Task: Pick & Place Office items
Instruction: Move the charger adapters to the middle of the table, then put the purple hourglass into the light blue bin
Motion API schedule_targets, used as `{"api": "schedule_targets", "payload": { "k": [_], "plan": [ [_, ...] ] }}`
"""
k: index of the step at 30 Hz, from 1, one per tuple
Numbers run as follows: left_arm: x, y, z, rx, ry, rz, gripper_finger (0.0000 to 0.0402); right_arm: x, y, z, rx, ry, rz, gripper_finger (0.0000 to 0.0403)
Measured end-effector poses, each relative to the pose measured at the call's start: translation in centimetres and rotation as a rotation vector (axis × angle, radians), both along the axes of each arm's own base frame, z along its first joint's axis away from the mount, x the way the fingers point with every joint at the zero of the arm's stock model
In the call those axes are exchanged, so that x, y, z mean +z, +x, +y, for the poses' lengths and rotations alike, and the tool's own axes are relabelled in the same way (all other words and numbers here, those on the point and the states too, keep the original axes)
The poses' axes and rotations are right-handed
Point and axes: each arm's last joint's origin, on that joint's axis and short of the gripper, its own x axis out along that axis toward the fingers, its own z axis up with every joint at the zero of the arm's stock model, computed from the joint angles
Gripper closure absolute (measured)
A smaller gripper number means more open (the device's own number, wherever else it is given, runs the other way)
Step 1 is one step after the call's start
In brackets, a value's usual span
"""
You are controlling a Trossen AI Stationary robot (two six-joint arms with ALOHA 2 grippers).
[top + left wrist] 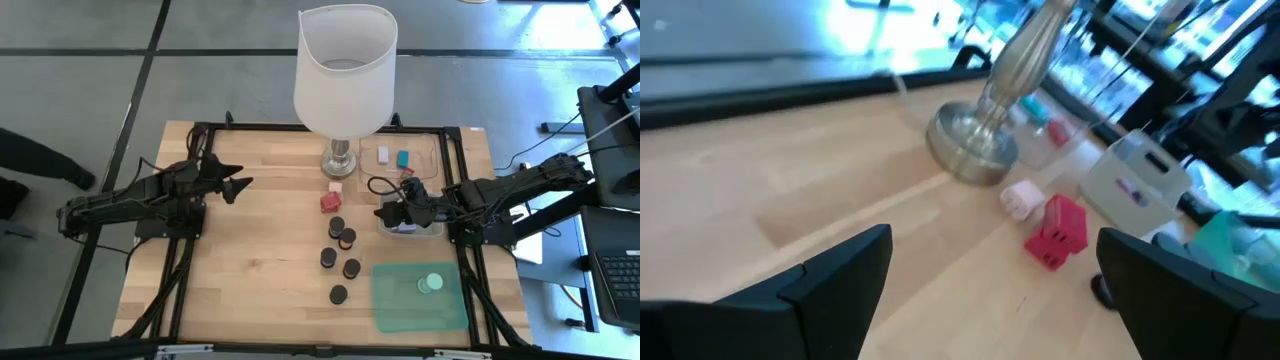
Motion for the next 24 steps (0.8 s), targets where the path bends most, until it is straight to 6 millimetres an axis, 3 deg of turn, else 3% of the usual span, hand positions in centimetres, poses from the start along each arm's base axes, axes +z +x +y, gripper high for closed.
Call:
{"api": "schedule_targets", "payload": {
  "k": [5, 10, 24],
  "plan": [
    [-0.8, -0.3, -0.1, -0.032, 0.126, -0.095, 0.0054, 0.0, 0.0, 0.0, 0.0, 0.0, 0.0, 0.0136],
    [-1.7, -0.4, -0.2, -0.095, 0.259, -0.081, 0.0052, 0.0, 0.0, 0.0, 0.0, 0.0, 0.0, 0.0136],
    [-2.6, -0.3, -0.3, -0.134, 0.275, -0.041, 0.0053, 0.0, 0.0, 0.0, -0.001, -0.001, -0.001, 0.0136]
  ]
}}
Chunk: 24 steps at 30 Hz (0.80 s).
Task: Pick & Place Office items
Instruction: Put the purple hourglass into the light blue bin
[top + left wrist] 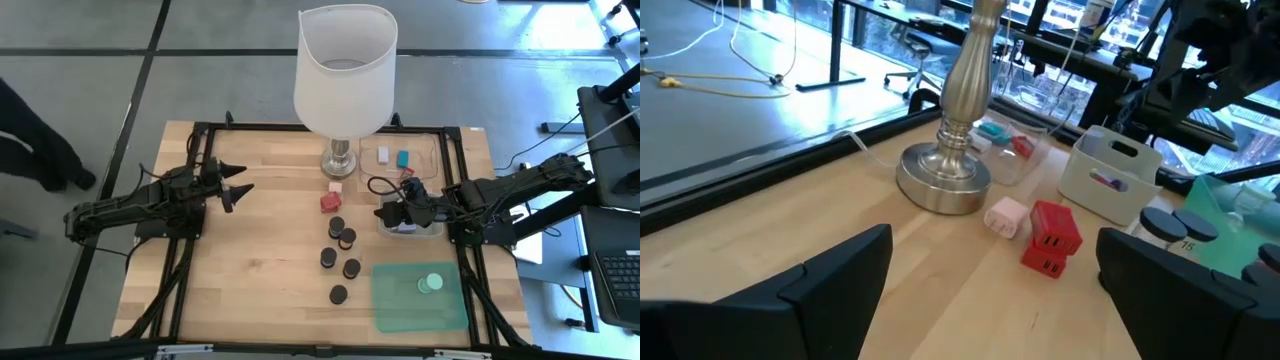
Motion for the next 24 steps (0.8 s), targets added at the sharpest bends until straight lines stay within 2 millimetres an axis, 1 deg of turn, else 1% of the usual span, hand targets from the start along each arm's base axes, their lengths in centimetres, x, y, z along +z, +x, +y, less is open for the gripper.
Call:
{"api": "schedule_targets", "payload": {
  "k": [19, 20, 24],
  "plan": [
    [-0.01, 0.0, 0.0, 0.001, 0.0, 0.002, 0.0053, 0.0, 0.0, -0.01, 0.0, 0.0, 0.0, 0.0136],
    [-0.01, 0.0, 0.0, 0.001, 0.0, 0.002, 0.0053, 0.0, 0.0, -0.03, -0.01, 0.003, -0.003, 0.0136],
    [-0.01, 0.0, 0.0, 0.001, 0.0, 0.002, 0.0053, 0.11, 0.08, -0.67, -0.147, -0.034, -0.045, 0.0136]
  ]
}}
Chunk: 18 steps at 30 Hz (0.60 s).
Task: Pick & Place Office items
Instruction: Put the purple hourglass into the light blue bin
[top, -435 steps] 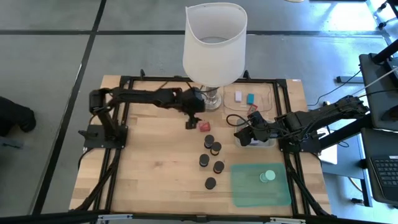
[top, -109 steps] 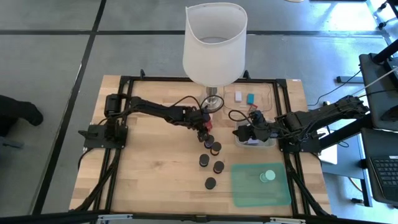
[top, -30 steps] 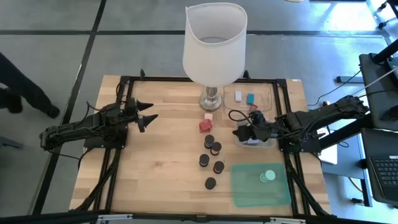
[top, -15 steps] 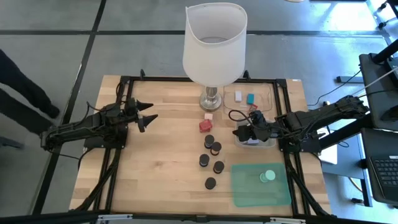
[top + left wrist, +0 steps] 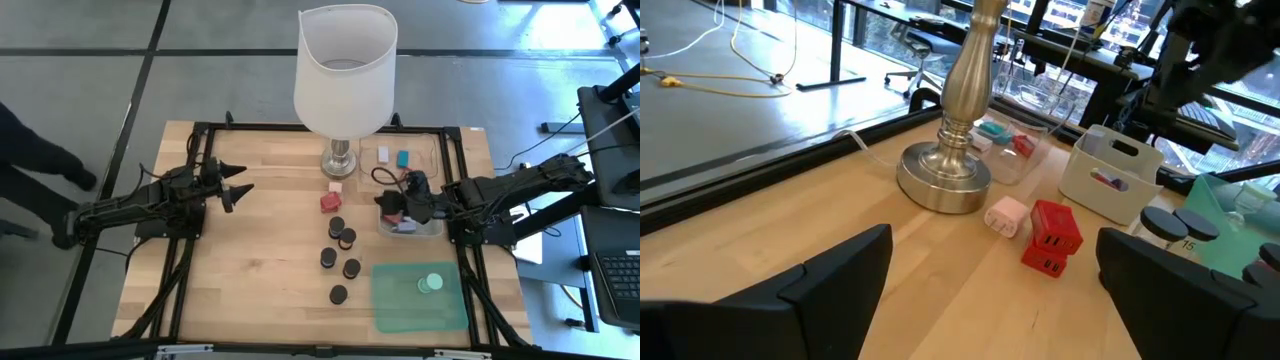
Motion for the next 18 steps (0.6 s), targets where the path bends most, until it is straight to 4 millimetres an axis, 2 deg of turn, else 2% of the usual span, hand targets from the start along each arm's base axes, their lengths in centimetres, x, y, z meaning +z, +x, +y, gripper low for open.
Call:
{"api": "schedule_targets", "payload": {
  "k": [6, 10, 13, 16, 18],
  "plan": [
    [0.0, 0.0, 0.0, 0.0, -0.001, 0.002, 0.0053, 0.1, 0.0, -0.4, -0.048, -0.023, -0.014, 0.0136],
    [0.0, 0.0, 0.0, 0.0, -0.001, 0.002, 0.0053, 0.2, 0.0, -1.0, -0.143, -0.119, -0.037, 0.0136],
    [0.0, 0.0, 0.0, 0.0, 0.0, 0.001, 0.0054, 0.4, 0.0, -1.4, -0.143, -0.289, 0.002, 0.0136],
    [0.0, 0.0, 0.0, 0.0, 0.0, 0.001, 0.0053, 0.5, 0.0, -1.5, -0.037, -0.491, 0.108, 0.0136],
    [0.0, 0.0, 0.0, 0.0, -0.001, 0.002, 0.0052, 0.6, 0.1, -1.5, 0.026, -0.551, 0.138, 0.0136]
  ]
}}
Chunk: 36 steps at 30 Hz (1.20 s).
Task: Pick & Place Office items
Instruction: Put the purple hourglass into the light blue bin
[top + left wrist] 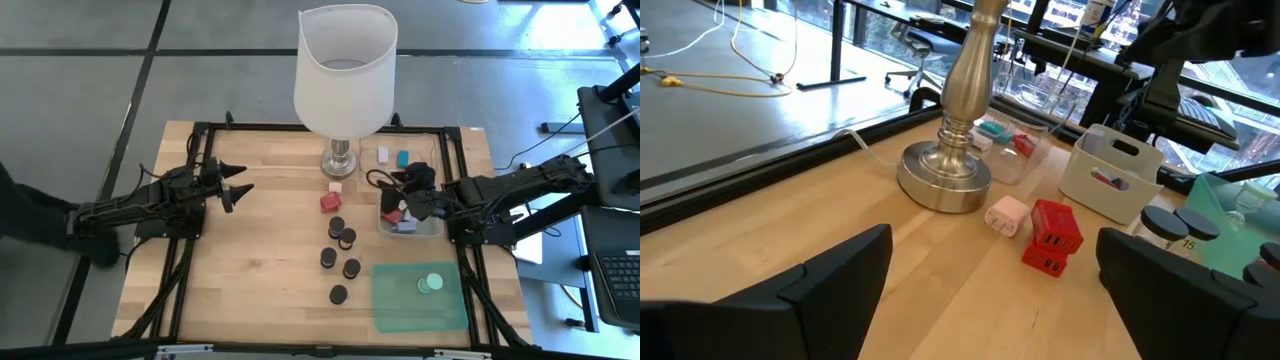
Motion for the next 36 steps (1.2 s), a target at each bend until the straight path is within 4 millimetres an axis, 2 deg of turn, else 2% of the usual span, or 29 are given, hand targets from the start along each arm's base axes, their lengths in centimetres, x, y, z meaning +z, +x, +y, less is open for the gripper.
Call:
{"api": "schedule_targets", "payload": {
  "k": [16, 20, 27, 30, 36],
  "plan": [
    [0.0, 0.0, 0.0, 0.0, 0.0, 0.0, 0.0052, 4.0, 2.3, 0.6, 0.078, -0.029, -0.389, 0.0136],
    [0.0, 0.0, 0.0, 0.0, 0.0, -0.001, 0.0054, 4.0, 2.3, 0.7, 0.115, -0.061, -0.359, 0.0136],
    [0.0, 0.0, 0.0, 0.0, 0.0, 0.0, 0.0052, 3.9, 2.5, 1.0, 0.228, -0.009, -0.355, 0.0136],
    [0.0, 0.0, 0.0, 0.0, 0.0, -0.001, 0.0053, 3.9, 2.5, 0.8, 0.229, -0.081, -0.309, 0.0136],
    [0.0, 0.0, 0.0, 0.0, 0.0, 0.0, 0.0053, 3.6, 2.8, 1.3, 0.468, -0.264, -0.153, 0.0136]
  ]
}}
